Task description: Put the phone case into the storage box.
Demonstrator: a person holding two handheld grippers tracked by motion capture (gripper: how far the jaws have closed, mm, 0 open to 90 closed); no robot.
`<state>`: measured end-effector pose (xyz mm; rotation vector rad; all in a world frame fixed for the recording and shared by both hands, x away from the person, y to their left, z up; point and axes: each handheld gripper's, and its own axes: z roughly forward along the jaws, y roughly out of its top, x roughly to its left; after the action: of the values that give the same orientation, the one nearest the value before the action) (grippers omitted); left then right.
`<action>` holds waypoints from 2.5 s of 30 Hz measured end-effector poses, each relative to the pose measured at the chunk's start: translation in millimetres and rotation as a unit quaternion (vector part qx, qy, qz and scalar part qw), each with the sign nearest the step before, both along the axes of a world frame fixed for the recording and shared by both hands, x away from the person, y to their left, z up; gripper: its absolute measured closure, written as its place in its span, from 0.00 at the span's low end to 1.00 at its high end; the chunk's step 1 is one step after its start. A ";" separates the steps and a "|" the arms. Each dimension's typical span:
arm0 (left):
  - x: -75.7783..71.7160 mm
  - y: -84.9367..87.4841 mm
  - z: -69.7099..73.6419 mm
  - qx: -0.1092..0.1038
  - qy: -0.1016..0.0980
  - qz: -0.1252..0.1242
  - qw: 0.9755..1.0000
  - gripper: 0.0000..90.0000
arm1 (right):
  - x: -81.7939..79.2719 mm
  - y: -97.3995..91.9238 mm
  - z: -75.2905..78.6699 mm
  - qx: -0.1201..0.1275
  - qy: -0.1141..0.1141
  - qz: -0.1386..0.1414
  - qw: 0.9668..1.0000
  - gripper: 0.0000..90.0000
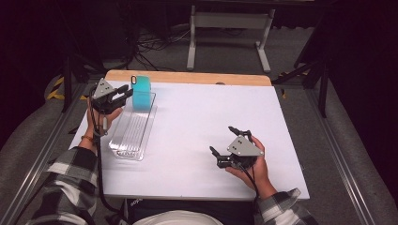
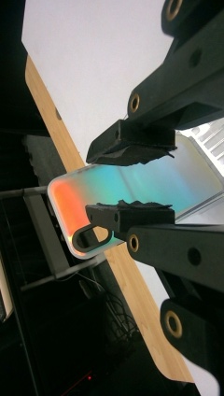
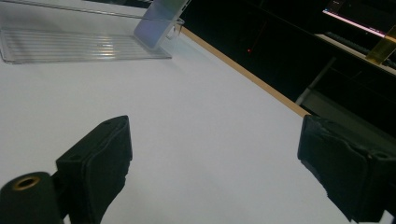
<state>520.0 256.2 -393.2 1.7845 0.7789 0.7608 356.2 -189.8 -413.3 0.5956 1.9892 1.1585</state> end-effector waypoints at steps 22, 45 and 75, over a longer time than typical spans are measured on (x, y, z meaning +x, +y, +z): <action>-22.2 -8.0 8.0 0.001 -0.021 -0.017 1.000 0.64 | 2.5 1.5 0.7 -0.001 -0.003 0.001 1.000 0.12; -35.9 -17.5 8.2 0.000 -0.022 -0.019 1.000 0.36 | 10.0 7.6 3.1 0.002 -0.007 0.014 1.000 0.12; -37.1 -28.5 7.1 -0.015 -0.015 -0.046 0.999 0.04 | 11.7 5.1 4.2 0.004 -0.010 0.011 1.000 0.11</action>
<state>482.9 227.8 -386.1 1.7661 0.6803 0.7098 367.9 -184.7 -409.1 0.5655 1.9799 1.1816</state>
